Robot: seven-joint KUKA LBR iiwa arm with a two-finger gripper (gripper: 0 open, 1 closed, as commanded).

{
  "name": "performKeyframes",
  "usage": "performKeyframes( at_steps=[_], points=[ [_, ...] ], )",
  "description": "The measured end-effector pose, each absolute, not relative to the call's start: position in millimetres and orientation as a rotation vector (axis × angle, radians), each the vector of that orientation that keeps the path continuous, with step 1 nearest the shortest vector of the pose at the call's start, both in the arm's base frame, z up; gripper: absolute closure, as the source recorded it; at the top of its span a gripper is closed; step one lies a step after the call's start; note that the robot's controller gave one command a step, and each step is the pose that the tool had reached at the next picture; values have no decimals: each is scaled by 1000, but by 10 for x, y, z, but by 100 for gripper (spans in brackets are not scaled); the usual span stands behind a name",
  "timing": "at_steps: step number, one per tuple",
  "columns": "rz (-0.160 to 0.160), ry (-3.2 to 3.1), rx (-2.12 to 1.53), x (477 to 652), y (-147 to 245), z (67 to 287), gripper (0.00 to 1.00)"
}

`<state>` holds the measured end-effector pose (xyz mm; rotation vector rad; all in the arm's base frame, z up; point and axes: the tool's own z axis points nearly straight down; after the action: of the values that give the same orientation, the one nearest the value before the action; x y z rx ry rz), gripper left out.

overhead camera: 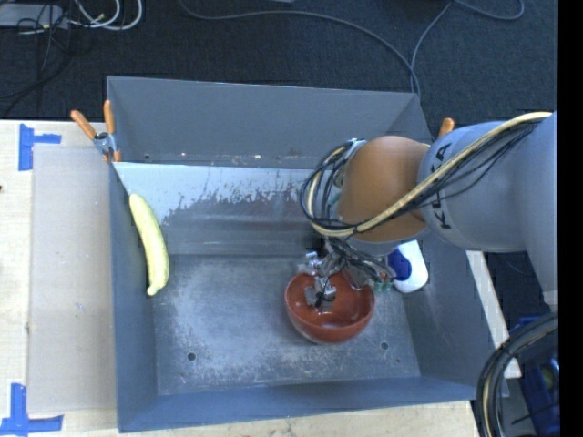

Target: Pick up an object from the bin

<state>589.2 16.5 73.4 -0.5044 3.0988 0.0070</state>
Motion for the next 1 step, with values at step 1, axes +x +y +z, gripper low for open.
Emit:
performKeyframes(
  at_steps=[1],
  points=[
    [5,3103,-460,5868,169,772,100]
  ],
)
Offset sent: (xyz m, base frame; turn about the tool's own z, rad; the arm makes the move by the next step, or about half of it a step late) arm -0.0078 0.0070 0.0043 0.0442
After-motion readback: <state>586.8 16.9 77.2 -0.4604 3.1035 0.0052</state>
